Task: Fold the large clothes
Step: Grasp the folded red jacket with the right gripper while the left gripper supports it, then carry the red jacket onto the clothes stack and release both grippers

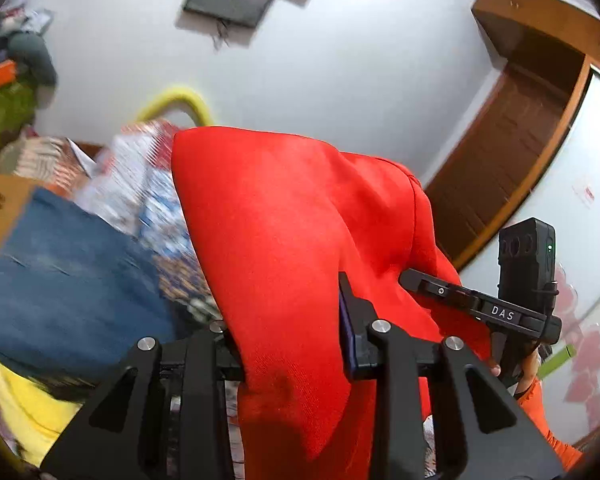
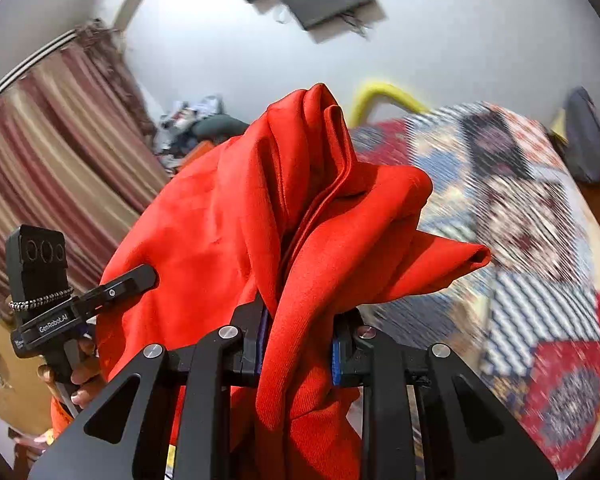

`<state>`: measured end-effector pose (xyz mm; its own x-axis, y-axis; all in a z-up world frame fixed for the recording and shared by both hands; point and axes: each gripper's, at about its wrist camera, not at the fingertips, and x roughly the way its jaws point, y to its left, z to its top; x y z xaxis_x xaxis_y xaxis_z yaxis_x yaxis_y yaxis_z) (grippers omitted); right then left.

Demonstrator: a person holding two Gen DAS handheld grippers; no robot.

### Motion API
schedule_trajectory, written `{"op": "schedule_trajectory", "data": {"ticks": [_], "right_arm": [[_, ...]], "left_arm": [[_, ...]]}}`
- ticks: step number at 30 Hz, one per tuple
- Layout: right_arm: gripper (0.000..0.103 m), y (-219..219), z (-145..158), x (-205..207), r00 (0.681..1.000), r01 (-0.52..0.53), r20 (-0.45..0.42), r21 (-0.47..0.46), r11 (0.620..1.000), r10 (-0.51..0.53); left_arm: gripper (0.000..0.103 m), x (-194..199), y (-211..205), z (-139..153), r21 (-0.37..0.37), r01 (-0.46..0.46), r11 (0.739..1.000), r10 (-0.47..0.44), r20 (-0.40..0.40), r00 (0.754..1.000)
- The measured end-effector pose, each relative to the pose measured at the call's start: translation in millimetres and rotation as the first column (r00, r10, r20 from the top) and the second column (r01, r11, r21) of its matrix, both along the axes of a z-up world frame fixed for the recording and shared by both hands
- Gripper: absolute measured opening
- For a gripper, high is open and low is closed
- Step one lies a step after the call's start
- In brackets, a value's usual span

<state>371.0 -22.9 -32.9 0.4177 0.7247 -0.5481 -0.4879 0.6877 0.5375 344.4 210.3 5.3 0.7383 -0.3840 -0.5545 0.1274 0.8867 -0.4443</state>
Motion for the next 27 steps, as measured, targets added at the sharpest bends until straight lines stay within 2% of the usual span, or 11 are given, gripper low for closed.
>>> {"op": "schedule_trajectory", "data": {"ticks": [5, 10, 14, 15, 19, 21, 23, 27], "right_arm": [[0.021, 70.0, 14.9, 19.4, 0.997, -0.071, 0.024, 0.05, 0.996, 0.07], [0.021, 138.7, -4.5, 42.3, 0.99, -0.132, -0.025, 0.093, 0.987, 0.135], [0.021, 176.8, -37.6, 56.2, 0.982, -0.149, -0.098, 0.118, 0.982, 0.161], [0.021, 183.5, -45.7, 57.1, 0.98, -0.151, -0.113, 0.116, 0.982, 0.164], [0.021, 210.9, -89.1, 74.2, 0.967, -0.147, -0.198, 0.064, 0.987, 0.157], [0.021, 218.2, -108.4, 81.7, 0.963, -0.147, -0.225, 0.025, 0.989, 0.149], [0.023, 220.3, -123.3, 85.3, 0.959, -0.153, -0.243, 0.002, 0.988, 0.149], [0.036, 222.8, -113.3, 82.8, 0.963, -0.161, -0.226, -0.042, 0.986, 0.148]], "left_arm": [[0.032, -0.6, 70.8, 27.2, 0.037, -0.096, 0.995, 0.095, 0.016, 0.995], [0.032, 6.9, 132.0, 22.5, 0.057, -0.187, 0.981, 0.188, -0.018, 0.982], [0.032, 25.7, 170.9, -6.7, 0.073, -0.227, 0.971, 0.233, -0.084, 0.969], [0.032, 33.8, 182.8, -21.3, 0.071, -0.231, 0.97, 0.238, -0.115, 0.964], [0.035, 52.7, 207.4, -70.0, 0.13, -0.247, 0.96, 0.269, -0.199, 0.942], [0.039, 58.0, 218.5, -91.8, 0.132, -0.254, 0.958, 0.28, -0.243, 0.929], [0.047, 56.0, 223.5, -104.0, 0.132, -0.24, 0.962, 0.266, -0.241, 0.933], [0.054, 47.7, 215.1, -102.9, 0.207, -0.221, 0.953, 0.265, -0.218, 0.939]]}}
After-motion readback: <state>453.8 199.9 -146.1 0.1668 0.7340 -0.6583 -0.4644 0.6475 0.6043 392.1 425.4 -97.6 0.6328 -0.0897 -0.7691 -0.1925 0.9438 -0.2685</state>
